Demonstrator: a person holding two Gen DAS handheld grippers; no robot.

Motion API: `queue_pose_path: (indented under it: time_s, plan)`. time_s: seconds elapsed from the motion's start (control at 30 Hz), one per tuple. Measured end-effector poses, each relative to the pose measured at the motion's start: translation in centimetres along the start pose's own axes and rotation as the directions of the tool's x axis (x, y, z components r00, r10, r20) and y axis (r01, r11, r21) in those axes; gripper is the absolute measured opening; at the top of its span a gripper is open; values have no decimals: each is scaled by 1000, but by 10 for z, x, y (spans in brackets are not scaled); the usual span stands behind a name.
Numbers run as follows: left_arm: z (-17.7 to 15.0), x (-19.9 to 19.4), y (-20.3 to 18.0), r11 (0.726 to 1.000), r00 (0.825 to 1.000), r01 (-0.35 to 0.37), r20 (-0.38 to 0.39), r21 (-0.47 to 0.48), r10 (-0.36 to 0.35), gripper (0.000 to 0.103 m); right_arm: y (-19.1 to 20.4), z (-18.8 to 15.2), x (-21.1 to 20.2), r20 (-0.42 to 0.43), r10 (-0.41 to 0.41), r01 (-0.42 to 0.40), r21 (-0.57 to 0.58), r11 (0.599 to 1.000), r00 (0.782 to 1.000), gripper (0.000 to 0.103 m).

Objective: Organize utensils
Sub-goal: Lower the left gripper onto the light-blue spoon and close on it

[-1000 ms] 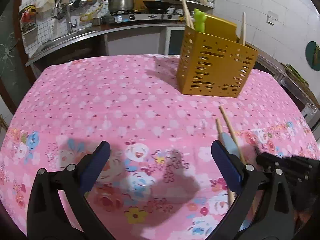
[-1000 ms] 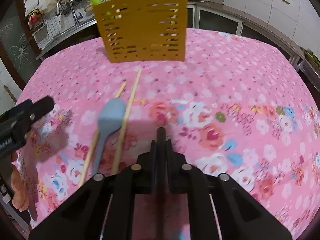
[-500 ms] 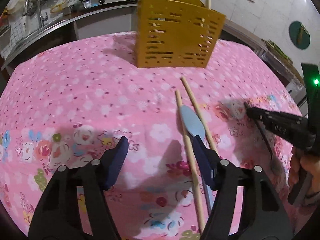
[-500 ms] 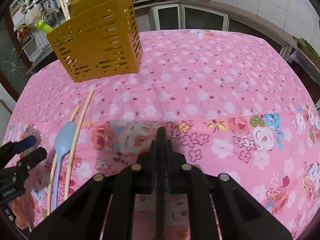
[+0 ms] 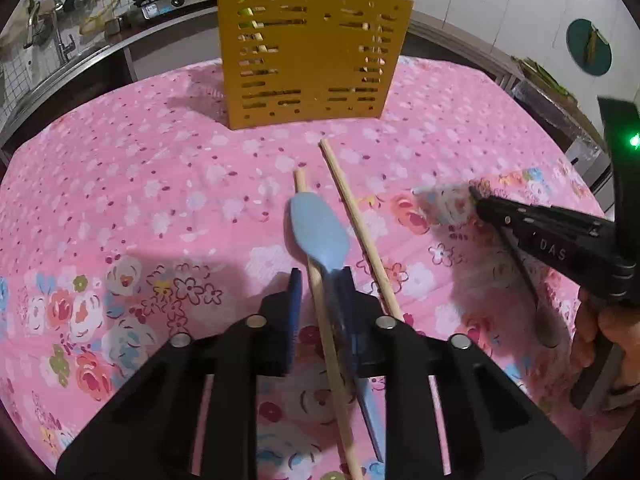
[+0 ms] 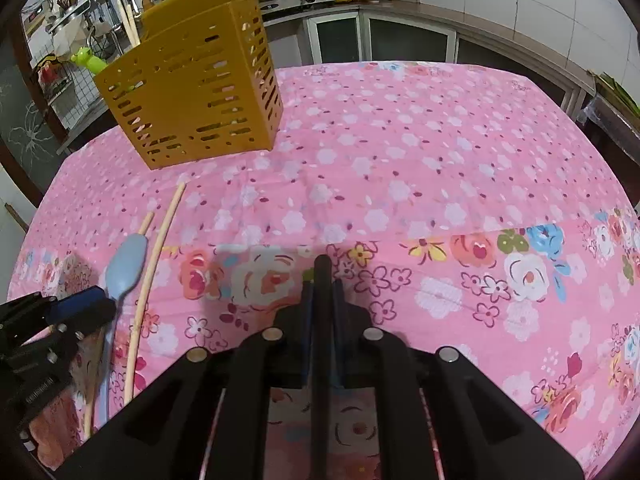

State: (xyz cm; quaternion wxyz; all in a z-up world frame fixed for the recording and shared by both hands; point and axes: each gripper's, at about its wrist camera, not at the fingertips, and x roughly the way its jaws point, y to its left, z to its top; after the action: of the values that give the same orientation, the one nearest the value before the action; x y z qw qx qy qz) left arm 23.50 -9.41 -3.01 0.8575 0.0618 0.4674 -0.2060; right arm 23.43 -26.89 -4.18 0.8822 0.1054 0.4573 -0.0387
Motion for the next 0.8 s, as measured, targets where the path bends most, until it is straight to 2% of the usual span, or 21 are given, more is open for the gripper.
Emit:
queue_pose_path:
  time_s: [0.07,0.43,0.6,0.8]
  plan:
    - [0,2,0,1000,1000,-21,-4,17,21,18,-1,1,0,0,4,-4,4,1000,1000,9]
    - [23,26,-4,1000,999,-6,-48,-15,5,21,-1,2,3,1,4,-4,8,1000,1000,9]
    - [31,31,-6,1000,999,-5,-39,-27,4,17,0,3,4,-4,7,-7,12,1000,1000,9]
    - [40,26,0,999,1000,11,-17,-40,-12,5,-2,7,4,-10,7,-7,10,1000,1000,9]
